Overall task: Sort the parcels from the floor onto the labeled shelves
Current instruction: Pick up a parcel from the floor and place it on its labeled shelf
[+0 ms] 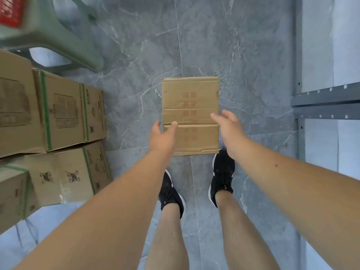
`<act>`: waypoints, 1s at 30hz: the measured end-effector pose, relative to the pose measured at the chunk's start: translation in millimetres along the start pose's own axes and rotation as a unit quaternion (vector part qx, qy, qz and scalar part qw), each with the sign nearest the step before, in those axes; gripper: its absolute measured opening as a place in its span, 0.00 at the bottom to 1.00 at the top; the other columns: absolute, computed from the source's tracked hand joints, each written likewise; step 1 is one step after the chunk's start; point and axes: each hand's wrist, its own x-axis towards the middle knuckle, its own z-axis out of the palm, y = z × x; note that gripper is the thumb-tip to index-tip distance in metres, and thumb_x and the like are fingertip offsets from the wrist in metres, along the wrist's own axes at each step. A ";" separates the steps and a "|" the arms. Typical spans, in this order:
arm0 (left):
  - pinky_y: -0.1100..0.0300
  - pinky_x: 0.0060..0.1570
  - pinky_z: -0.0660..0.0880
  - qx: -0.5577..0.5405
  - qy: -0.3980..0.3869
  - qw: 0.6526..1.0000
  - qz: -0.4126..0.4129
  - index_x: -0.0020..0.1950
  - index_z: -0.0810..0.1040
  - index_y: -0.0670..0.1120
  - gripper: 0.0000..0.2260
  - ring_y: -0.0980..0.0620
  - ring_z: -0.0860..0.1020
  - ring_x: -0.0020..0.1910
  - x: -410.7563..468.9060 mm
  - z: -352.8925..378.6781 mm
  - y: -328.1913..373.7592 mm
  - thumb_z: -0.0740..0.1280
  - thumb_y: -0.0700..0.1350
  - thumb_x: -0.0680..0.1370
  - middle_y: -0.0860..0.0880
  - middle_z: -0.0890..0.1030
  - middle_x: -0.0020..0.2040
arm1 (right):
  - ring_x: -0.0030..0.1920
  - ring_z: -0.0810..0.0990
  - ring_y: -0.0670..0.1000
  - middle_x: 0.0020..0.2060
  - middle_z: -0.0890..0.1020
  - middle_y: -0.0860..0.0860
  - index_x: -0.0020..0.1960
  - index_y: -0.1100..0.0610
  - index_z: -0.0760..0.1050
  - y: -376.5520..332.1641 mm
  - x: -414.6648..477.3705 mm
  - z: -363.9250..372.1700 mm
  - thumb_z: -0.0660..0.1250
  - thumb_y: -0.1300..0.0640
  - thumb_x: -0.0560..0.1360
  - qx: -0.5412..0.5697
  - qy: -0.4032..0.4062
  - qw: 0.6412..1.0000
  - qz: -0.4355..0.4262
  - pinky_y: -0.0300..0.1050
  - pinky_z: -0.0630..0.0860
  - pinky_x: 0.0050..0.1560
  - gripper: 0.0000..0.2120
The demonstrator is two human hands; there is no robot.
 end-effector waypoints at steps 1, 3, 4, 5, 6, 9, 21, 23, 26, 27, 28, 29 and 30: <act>0.51 0.73 0.65 -0.003 -0.006 1.000 0.004 0.85 0.58 0.52 0.32 0.45 0.65 0.81 7.5 4.0 0.1 0.65 0.57 0.84 0.49 0.62 0.85 | 0.77 0.69 0.53 0.78 0.70 0.52 0.81 0.55 0.65 1.7 6.5 -0.8 0.70 0.49 0.81 -0.003 0.003 1.000 -0.004 0.45 0.64 0.67 0.32; 0.52 0.71 0.66 -0.003 -0.011 1.000 -0.002 0.85 0.59 0.52 0.32 0.45 0.67 0.80 22.5 9.0 -1.6 0.65 0.57 0.84 0.50 0.65 0.83 | 0.76 0.70 0.53 0.78 0.71 0.52 0.81 0.55 0.65 6.1 19.5 -3.0 0.70 0.49 0.81 -0.009 0.003 1.000 -0.010 0.45 0.65 0.66 0.32; 0.52 0.68 0.67 -0.016 -0.017 1.000 -0.011 0.85 0.60 0.52 0.31 0.45 0.68 0.78 27.5 10.7 -0.8 0.65 0.58 0.84 0.51 0.68 0.81 | 0.75 0.71 0.53 0.77 0.72 0.52 0.81 0.55 0.65 8.0 23.2 -2.9 0.71 0.49 0.81 -0.004 -0.002 1.000 -0.013 0.45 0.65 0.65 0.32; 0.53 0.65 0.67 -0.026 -0.019 0.999 -0.017 0.84 0.62 0.52 0.30 0.46 0.71 0.76 32.3 13.3 -1.7 0.65 0.58 0.84 0.51 0.71 0.78 | 0.75 0.72 0.53 0.77 0.73 0.52 0.81 0.55 0.66 10.1 27.6 -1.8 0.71 0.49 0.80 -0.006 -0.002 1.000 -0.010 0.45 0.66 0.65 0.32; 0.54 0.62 0.67 -0.034 -0.020 0.999 -0.020 0.83 0.64 0.52 0.28 0.47 0.73 0.72 35.7 15.7 -3.0 0.65 0.57 0.84 0.52 0.74 0.74 | 0.74 0.73 0.52 0.76 0.74 0.52 0.80 0.55 0.67 12.0 31.3 -1.1 0.71 0.49 0.80 -0.006 -0.001 1.000 -0.007 0.44 0.67 0.64 0.31; 0.54 0.60 0.69 -0.049 -0.010 0.999 -0.011 0.80 0.68 0.52 0.25 0.49 0.75 0.64 44.7 19.4 -6.5 0.65 0.56 0.84 0.53 0.78 0.67 | 0.60 0.82 0.48 0.67 0.81 0.50 0.76 0.55 0.73 16.1 37.8 1.4 0.70 0.51 0.81 0.020 -0.008 1.000 -0.006 0.40 0.74 0.51 0.25; 0.55 0.56 0.68 -0.056 -0.009 0.998 -0.027 0.74 0.73 0.51 0.20 0.49 0.75 0.57 38.6 20.2 4.4 0.65 0.57 0.84 0.54 0.77 0.59 | 0.54 0.86 0.52 0.58 0.87 0.51 0.68 0.54 0.79 21.1 32.0 7.6 0.71 0.53 0.80 0.058 -0.037 0.998 0.015 0.50 0.83 0.52 0.17; 0.55 0.56 0.67 -0.050 -0.010 0.999 -0.020 0.75 0.73 0.51 0.21 0.49 0.74 0.57 30.2 18.8 14.8 0.65 0.56 0.84 0.53 0.77 0.59 | 0.55 0.86 0.54 0.58 0.87 0.53 0.68 0.54 0.79 13.1 26.1 6.2 0.72 0.53 0.80 0.054 -0.022 0.998 0.013 0.56 0.83 0.58 0.17; 0.55 0.57 0.67 -0.048 -0.015 0.999 -0.009 0.76 0.71 0.50 0.23 0.48 0.74 0.57 12.2 13.3 33.8 0.65 0.57 0.83 0.53 0.77 0.62 | 0.55 0.87 0.56 0.57 0.87 0.53 0.66 0.53 0.80 -6.7 13.2 0.7 0.73 0.53 0.78 0.061 -0.006 0.998 0.007 0.60 0.83 0.61 0.17; 0.55 0.57 0.67 -0.052 -0.019 0.998 -0.010 0.76 0.71 0.50 0.23 0.48 0.74 0.58 7.3 10.5 39.0 0.65 0.57 0.83 0.53 0.77 0.62 | 0.55 0.87 0.56 0.56 0.87 0.52 0.66 0.53 0.80 -14.4 6.6 -1.6 0.74 0.52 0.78 0.062 -0.008 0.998 0.004 0.61 0.83 0.61 0.17; 0.54 0.57 0.68 -0.058 -0.021 0.998 -0.008 0.76 0.72 0.50 0.22 0.48 0.74 0.58 -0.4 6.0 45.2 0.65 0.57 0.84 0.53 0.78 0.63 | 0.55 0.87 0.56 0.56 0.87 0.52 0.66 0.53 0.80 -22.5 -0.8 -3.1 0.74 0.52 0.77 0.060 -0.010 0.998 0.000 0.60 0.83 0.61 0.18; 0.54 0.57 0.68 -0.068 -0.019 0.998 -0.007 0.76 0.72 0.49 0.22 0.48 0.74 0.58 -10.0 0.7 53.0 0.65 0.56 0.84 0.52 0.78 0.63 | 0.55 0.87 0.56 0.56 0.87 0.52 0.66 0.53 0.80 -30.9 -8.4 -5.1 0.74 0.51 0.77 0.055 -0.014 0.998 -0.007 0.59 0.83 0.61 0.18; 0.54 0.57 0.68 -0.074 -0.018 0.997 -0.005 0.76 0.72 0.49 0.23 0.48 0.75 0.58 -20.5 -4.3 63.6 0.65 0.56 0.84 0.51 0.78 0.64 | 0.55 0.86 0.55 0.56 0.87 0.51 0.66 0.53 0.80 -41.2 -15.3 -8.2 0.74 0.51 0.78 0.052 -0.016 0.998 -0.015 0.58 0.83 0.61 0.18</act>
